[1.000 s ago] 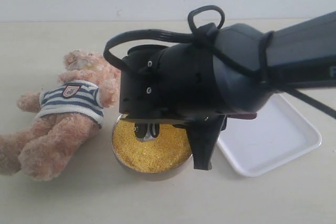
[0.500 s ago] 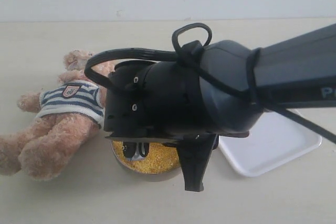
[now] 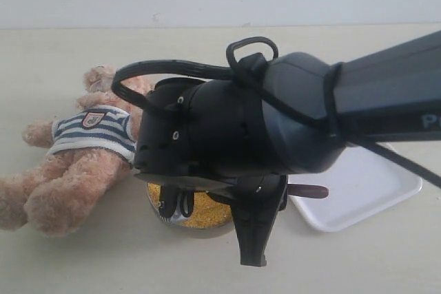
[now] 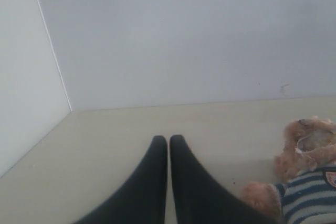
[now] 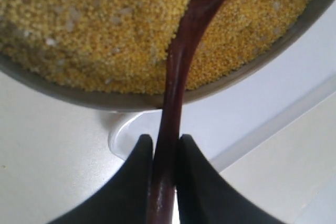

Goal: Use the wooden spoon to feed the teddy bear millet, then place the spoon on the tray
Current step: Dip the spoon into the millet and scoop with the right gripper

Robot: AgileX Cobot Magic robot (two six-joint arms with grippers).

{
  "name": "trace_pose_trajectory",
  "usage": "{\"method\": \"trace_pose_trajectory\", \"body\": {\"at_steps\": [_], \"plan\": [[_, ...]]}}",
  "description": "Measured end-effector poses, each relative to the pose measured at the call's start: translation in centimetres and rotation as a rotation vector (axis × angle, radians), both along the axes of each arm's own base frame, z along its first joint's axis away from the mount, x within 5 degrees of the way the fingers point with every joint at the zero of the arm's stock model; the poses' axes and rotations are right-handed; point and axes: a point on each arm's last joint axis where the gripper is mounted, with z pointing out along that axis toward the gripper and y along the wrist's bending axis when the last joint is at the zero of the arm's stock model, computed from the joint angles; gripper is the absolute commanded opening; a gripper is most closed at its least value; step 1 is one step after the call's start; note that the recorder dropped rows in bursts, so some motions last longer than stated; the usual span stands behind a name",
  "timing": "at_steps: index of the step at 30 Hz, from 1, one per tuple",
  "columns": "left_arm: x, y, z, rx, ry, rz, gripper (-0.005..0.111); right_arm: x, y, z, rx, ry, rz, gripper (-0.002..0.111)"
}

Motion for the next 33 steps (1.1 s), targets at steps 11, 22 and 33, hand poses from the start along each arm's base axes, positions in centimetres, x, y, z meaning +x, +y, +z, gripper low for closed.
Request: {"method": "trace_pose_trajectory", "body": {"at_steps": [11, 22, 33], "plan": [[0.0, 0.0, 0.0, 0.0, 0.0, 0.0, 0.004, 0.0, -0.1, 0.4, 0.021, -0.019, -0.024, 0.0], [0.0, 0.0, 0.0, 0.0, 0.0, 0.0, 0.004, 0.2, 0.6, 2.0, 0.085, -0.043, -0.029, 0.0], [0.0, 0.0, 0.0, 0.0, 0.0, 0.0, 0.004, -0.3, 0.8, 1.8, 0.108, 0.016, -0.058, 0.0]]}}
